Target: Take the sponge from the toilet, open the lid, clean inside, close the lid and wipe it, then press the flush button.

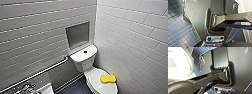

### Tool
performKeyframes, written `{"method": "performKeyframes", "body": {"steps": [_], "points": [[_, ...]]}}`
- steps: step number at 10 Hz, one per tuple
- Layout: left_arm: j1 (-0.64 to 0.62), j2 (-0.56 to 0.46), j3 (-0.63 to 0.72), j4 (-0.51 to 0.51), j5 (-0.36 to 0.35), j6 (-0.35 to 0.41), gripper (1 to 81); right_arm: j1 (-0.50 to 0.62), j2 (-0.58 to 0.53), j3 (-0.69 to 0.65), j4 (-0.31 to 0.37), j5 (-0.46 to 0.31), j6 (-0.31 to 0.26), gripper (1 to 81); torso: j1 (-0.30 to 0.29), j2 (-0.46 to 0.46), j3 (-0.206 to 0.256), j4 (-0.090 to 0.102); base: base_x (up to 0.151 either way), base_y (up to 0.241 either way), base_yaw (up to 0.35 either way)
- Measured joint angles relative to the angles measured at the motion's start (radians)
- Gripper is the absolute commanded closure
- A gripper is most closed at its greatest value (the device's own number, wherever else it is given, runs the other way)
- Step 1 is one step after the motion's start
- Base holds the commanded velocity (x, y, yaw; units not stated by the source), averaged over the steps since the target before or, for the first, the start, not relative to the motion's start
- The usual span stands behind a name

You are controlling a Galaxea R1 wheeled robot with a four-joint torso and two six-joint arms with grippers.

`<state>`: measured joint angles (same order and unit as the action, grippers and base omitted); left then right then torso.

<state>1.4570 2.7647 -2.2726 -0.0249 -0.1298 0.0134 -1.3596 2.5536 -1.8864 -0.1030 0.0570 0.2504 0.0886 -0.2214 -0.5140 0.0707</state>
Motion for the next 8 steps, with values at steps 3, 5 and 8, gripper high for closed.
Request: {"method": "performKeyframes", "body": {"steps": [3, 5, 8], "points": [[-0.003, 0.004, 0.001, -0.001, -0.003, -0.001, 1.0, 0.114, -0.036, 0.061, 0.001, 0.002, 0.073, 1.0, 0.067, -0.106, -0.100, 0.000, 0.000, 0.000, 0.000], [-0.003, 0.006, 0.001, -0.001, -0.005, -0.010, 1.0, 0.179, -0.069, 0.075, 0.001, -0.002, 0.115, 1.0, 0.114, -0.179, -0.169, 0.000, 0.000, 0.000, 0.000], [0.000, 0.026, 0.001, -0.001, -0.006, -0.010, 1.0, 0.305, -0.083, 0.095, 0.001, -0.016, 0.170, 1.0, 0.172, -0.269, -0.196, 0.000, 0.000, 0.000, 0.000]]}}
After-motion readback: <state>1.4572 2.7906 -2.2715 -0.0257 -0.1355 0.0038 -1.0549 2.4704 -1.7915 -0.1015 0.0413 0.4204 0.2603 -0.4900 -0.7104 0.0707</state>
